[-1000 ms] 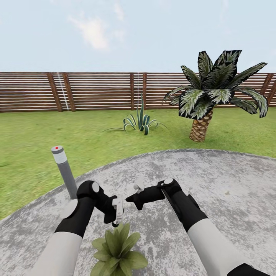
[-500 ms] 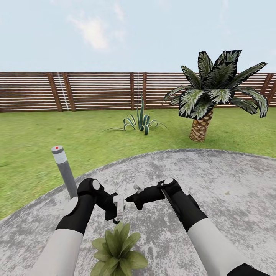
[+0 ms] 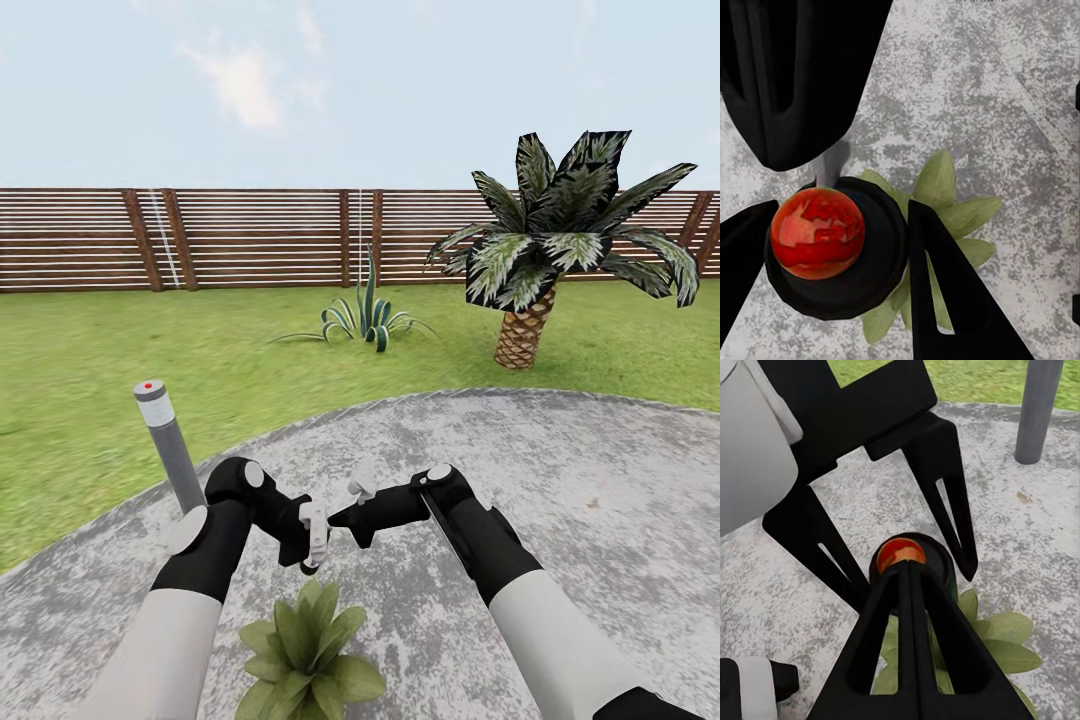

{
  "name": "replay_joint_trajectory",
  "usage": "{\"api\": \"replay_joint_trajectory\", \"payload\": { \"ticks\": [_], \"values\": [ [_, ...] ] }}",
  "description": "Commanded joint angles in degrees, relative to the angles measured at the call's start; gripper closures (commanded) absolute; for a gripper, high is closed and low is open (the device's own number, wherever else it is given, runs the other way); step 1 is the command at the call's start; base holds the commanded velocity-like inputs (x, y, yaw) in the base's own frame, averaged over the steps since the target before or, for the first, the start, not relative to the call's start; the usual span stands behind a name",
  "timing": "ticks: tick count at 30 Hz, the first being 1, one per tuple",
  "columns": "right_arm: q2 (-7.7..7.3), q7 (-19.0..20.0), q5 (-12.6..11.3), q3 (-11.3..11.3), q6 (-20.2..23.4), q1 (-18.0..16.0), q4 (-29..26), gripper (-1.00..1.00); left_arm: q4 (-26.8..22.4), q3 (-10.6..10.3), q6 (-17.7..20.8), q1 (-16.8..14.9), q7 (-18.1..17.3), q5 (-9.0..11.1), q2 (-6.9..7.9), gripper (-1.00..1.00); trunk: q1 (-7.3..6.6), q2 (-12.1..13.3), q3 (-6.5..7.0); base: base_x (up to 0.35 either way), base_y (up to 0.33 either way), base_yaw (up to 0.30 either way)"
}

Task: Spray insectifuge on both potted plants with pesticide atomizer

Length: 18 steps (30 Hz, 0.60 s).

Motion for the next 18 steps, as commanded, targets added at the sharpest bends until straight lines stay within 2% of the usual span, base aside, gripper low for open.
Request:
{"api": "replay_joint_trajectory", "payload": {
  "ticks": [1, 14, 16, 18],
  "values": [
    [0.02, 0.3, 0.3, -0.1, 0.5, 0.0, -0.1, 1.00, 0.0, 0.1, 0.6, 0.0, -0.3, -0.3, -0.07, 1.00, 0.00, 0.0, -0.06, 0.000, 0.000, 0.000],
    [-0.03, 0.3, 0.3, -0.1, 0.5, 0.0, -0.1, 1.00, 0.0, 0.1, 0.5, -0.1, -0.3, -0.5, -0.01, 1.00, 0.00, 0.0, -0.06, 0.000, 0.000, 0.000],
    [-0.05, 0.3, 0.3, -0.1, 0.5, 0.0, -0.1, 1.00, 0.0, 0.2, 0.5, -0.1, -0.3, -0.8, 0.30, 1.00, 0.00, 0.0, -0.06, 0.000, 0.000, 0.000],
    [-0.06, 0.3, 0.3, -0.1, 0.4, 0.0, -0.1, 1.00, 0.0, 0.3, 0.4, -0.1, -0.3, -2.0, 1.46, 1.00, 0.00, 0.0, -0.06, 0.000, 0.000, 0.000]
  ]
}}
